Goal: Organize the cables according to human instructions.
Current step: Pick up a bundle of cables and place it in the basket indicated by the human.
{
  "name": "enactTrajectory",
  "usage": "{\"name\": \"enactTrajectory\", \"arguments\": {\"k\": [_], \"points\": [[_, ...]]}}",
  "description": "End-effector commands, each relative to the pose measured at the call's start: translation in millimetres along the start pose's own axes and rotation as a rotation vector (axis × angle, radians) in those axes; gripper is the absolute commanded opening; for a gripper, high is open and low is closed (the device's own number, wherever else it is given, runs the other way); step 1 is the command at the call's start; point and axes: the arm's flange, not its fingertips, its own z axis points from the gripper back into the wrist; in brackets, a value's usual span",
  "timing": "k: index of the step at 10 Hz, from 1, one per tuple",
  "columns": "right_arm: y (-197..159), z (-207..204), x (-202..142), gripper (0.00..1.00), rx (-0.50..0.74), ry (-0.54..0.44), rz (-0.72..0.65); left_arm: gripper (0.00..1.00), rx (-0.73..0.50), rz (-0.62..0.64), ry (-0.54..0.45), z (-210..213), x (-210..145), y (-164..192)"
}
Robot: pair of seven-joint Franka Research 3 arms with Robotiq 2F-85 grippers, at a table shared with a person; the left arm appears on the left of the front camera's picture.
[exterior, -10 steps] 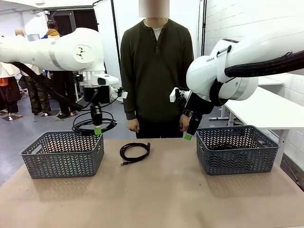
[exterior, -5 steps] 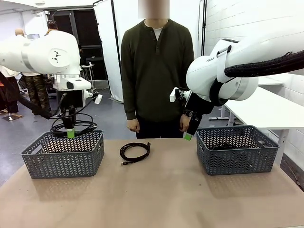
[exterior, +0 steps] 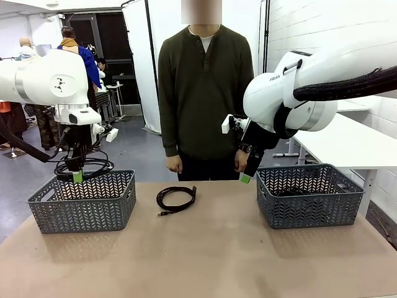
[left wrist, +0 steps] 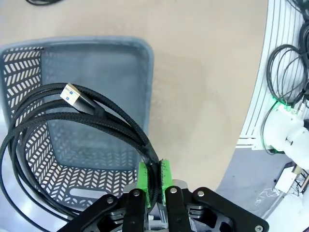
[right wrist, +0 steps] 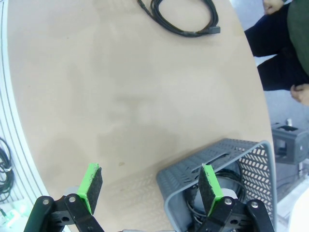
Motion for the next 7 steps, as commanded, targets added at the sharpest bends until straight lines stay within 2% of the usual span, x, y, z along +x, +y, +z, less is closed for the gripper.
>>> {"name": "enactTrajectory", "arguments": {"k": [1,5,7], "points": [[1,0,-1,1.0,0.0,0.001,-0.002,0.0,0.0,-0.032,-0.03,-13,-10,12],[1,0,-1,1.0,0.0,0.001,-0.002,0.0,-0.017,-0.016,-0.03,-21,-15,30],[1,0,-1,1.0,0.0,0.001,-0.002,0.0,-0.015,-0.006,-0.004,-24,-13,21]]}}
